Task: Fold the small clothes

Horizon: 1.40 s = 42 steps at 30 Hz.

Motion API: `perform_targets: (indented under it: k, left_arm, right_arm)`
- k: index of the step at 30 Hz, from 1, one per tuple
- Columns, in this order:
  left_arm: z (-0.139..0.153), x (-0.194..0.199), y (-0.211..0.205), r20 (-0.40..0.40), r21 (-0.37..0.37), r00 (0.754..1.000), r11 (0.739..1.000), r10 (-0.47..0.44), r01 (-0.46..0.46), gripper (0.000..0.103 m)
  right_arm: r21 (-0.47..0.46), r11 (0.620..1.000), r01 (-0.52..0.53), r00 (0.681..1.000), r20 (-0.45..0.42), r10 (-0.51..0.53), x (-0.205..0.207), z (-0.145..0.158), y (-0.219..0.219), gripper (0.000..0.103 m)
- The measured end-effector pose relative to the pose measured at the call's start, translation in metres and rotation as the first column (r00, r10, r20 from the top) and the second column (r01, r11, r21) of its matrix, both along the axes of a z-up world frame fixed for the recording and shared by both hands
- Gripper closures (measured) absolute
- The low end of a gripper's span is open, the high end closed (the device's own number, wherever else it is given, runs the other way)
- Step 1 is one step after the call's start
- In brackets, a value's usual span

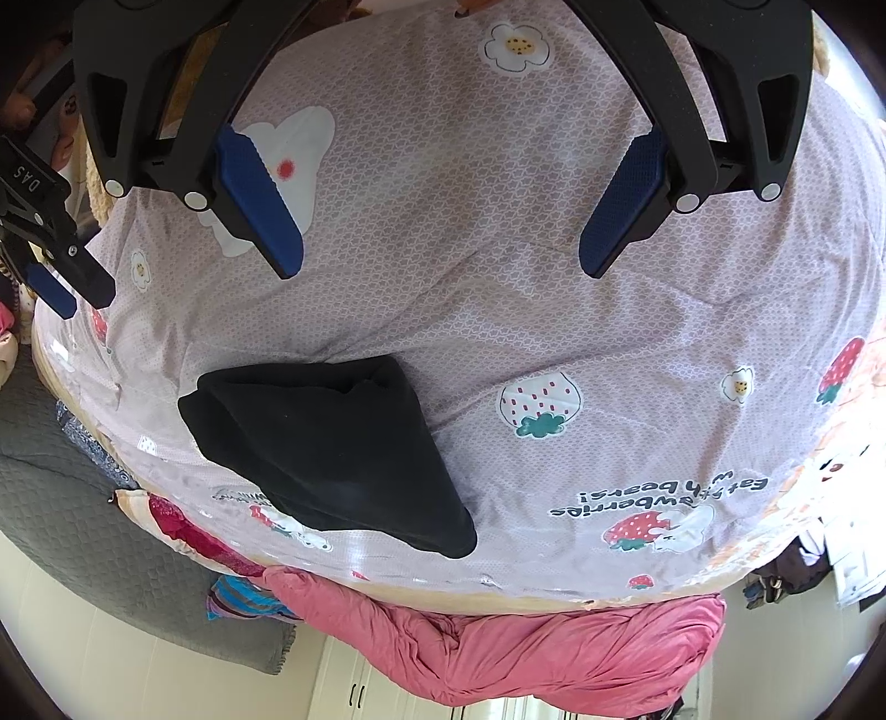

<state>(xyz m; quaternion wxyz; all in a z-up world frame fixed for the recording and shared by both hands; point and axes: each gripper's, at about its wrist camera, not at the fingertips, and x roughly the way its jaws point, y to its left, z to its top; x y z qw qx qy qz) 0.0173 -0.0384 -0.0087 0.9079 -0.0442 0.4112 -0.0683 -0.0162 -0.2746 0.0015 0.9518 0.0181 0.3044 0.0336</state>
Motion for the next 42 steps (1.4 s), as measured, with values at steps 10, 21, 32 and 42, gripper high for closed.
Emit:
perform_targets:
  k: [10,21,32,42]
  left_arm:
    - [0.0004,-0.0009,0.0004,0.001,0.0,1.0,1.0,0.003,-0.003,0.009]
    - [0.0005,-0.001,0.0013,-0.001,0.0,1.0,1.0,0.006,-0.006,0.009]
    - [-0.0005,-0.0026,0.0018,-0.004,0.003,1.0,1.0,0.007,-0.007,0.009]
    - [-0.0031,-0.003,0.0015,-0.011,0.031,1.0,0.999,0.007,-0.006,0.009]
  right_arm:
    - [0.004,1.0,0.002,1.0,-0.002,-0.002,0.0,0.0018,-0.0009,0.004]
    - [0.004,1.0,0.002,1.0,-0.002,-0.002,-0.0011,0.002,-0.0002,0.004]
    - [0.0,1.0,0.007,1.0,0.002,-0.007,-0.0029,0.0028,0.0002,0.004]
    - [-0.019,0.999,0.037,0.999,-0.006,-0.037,-0.0042,0.0046,-0.0036,0.004]
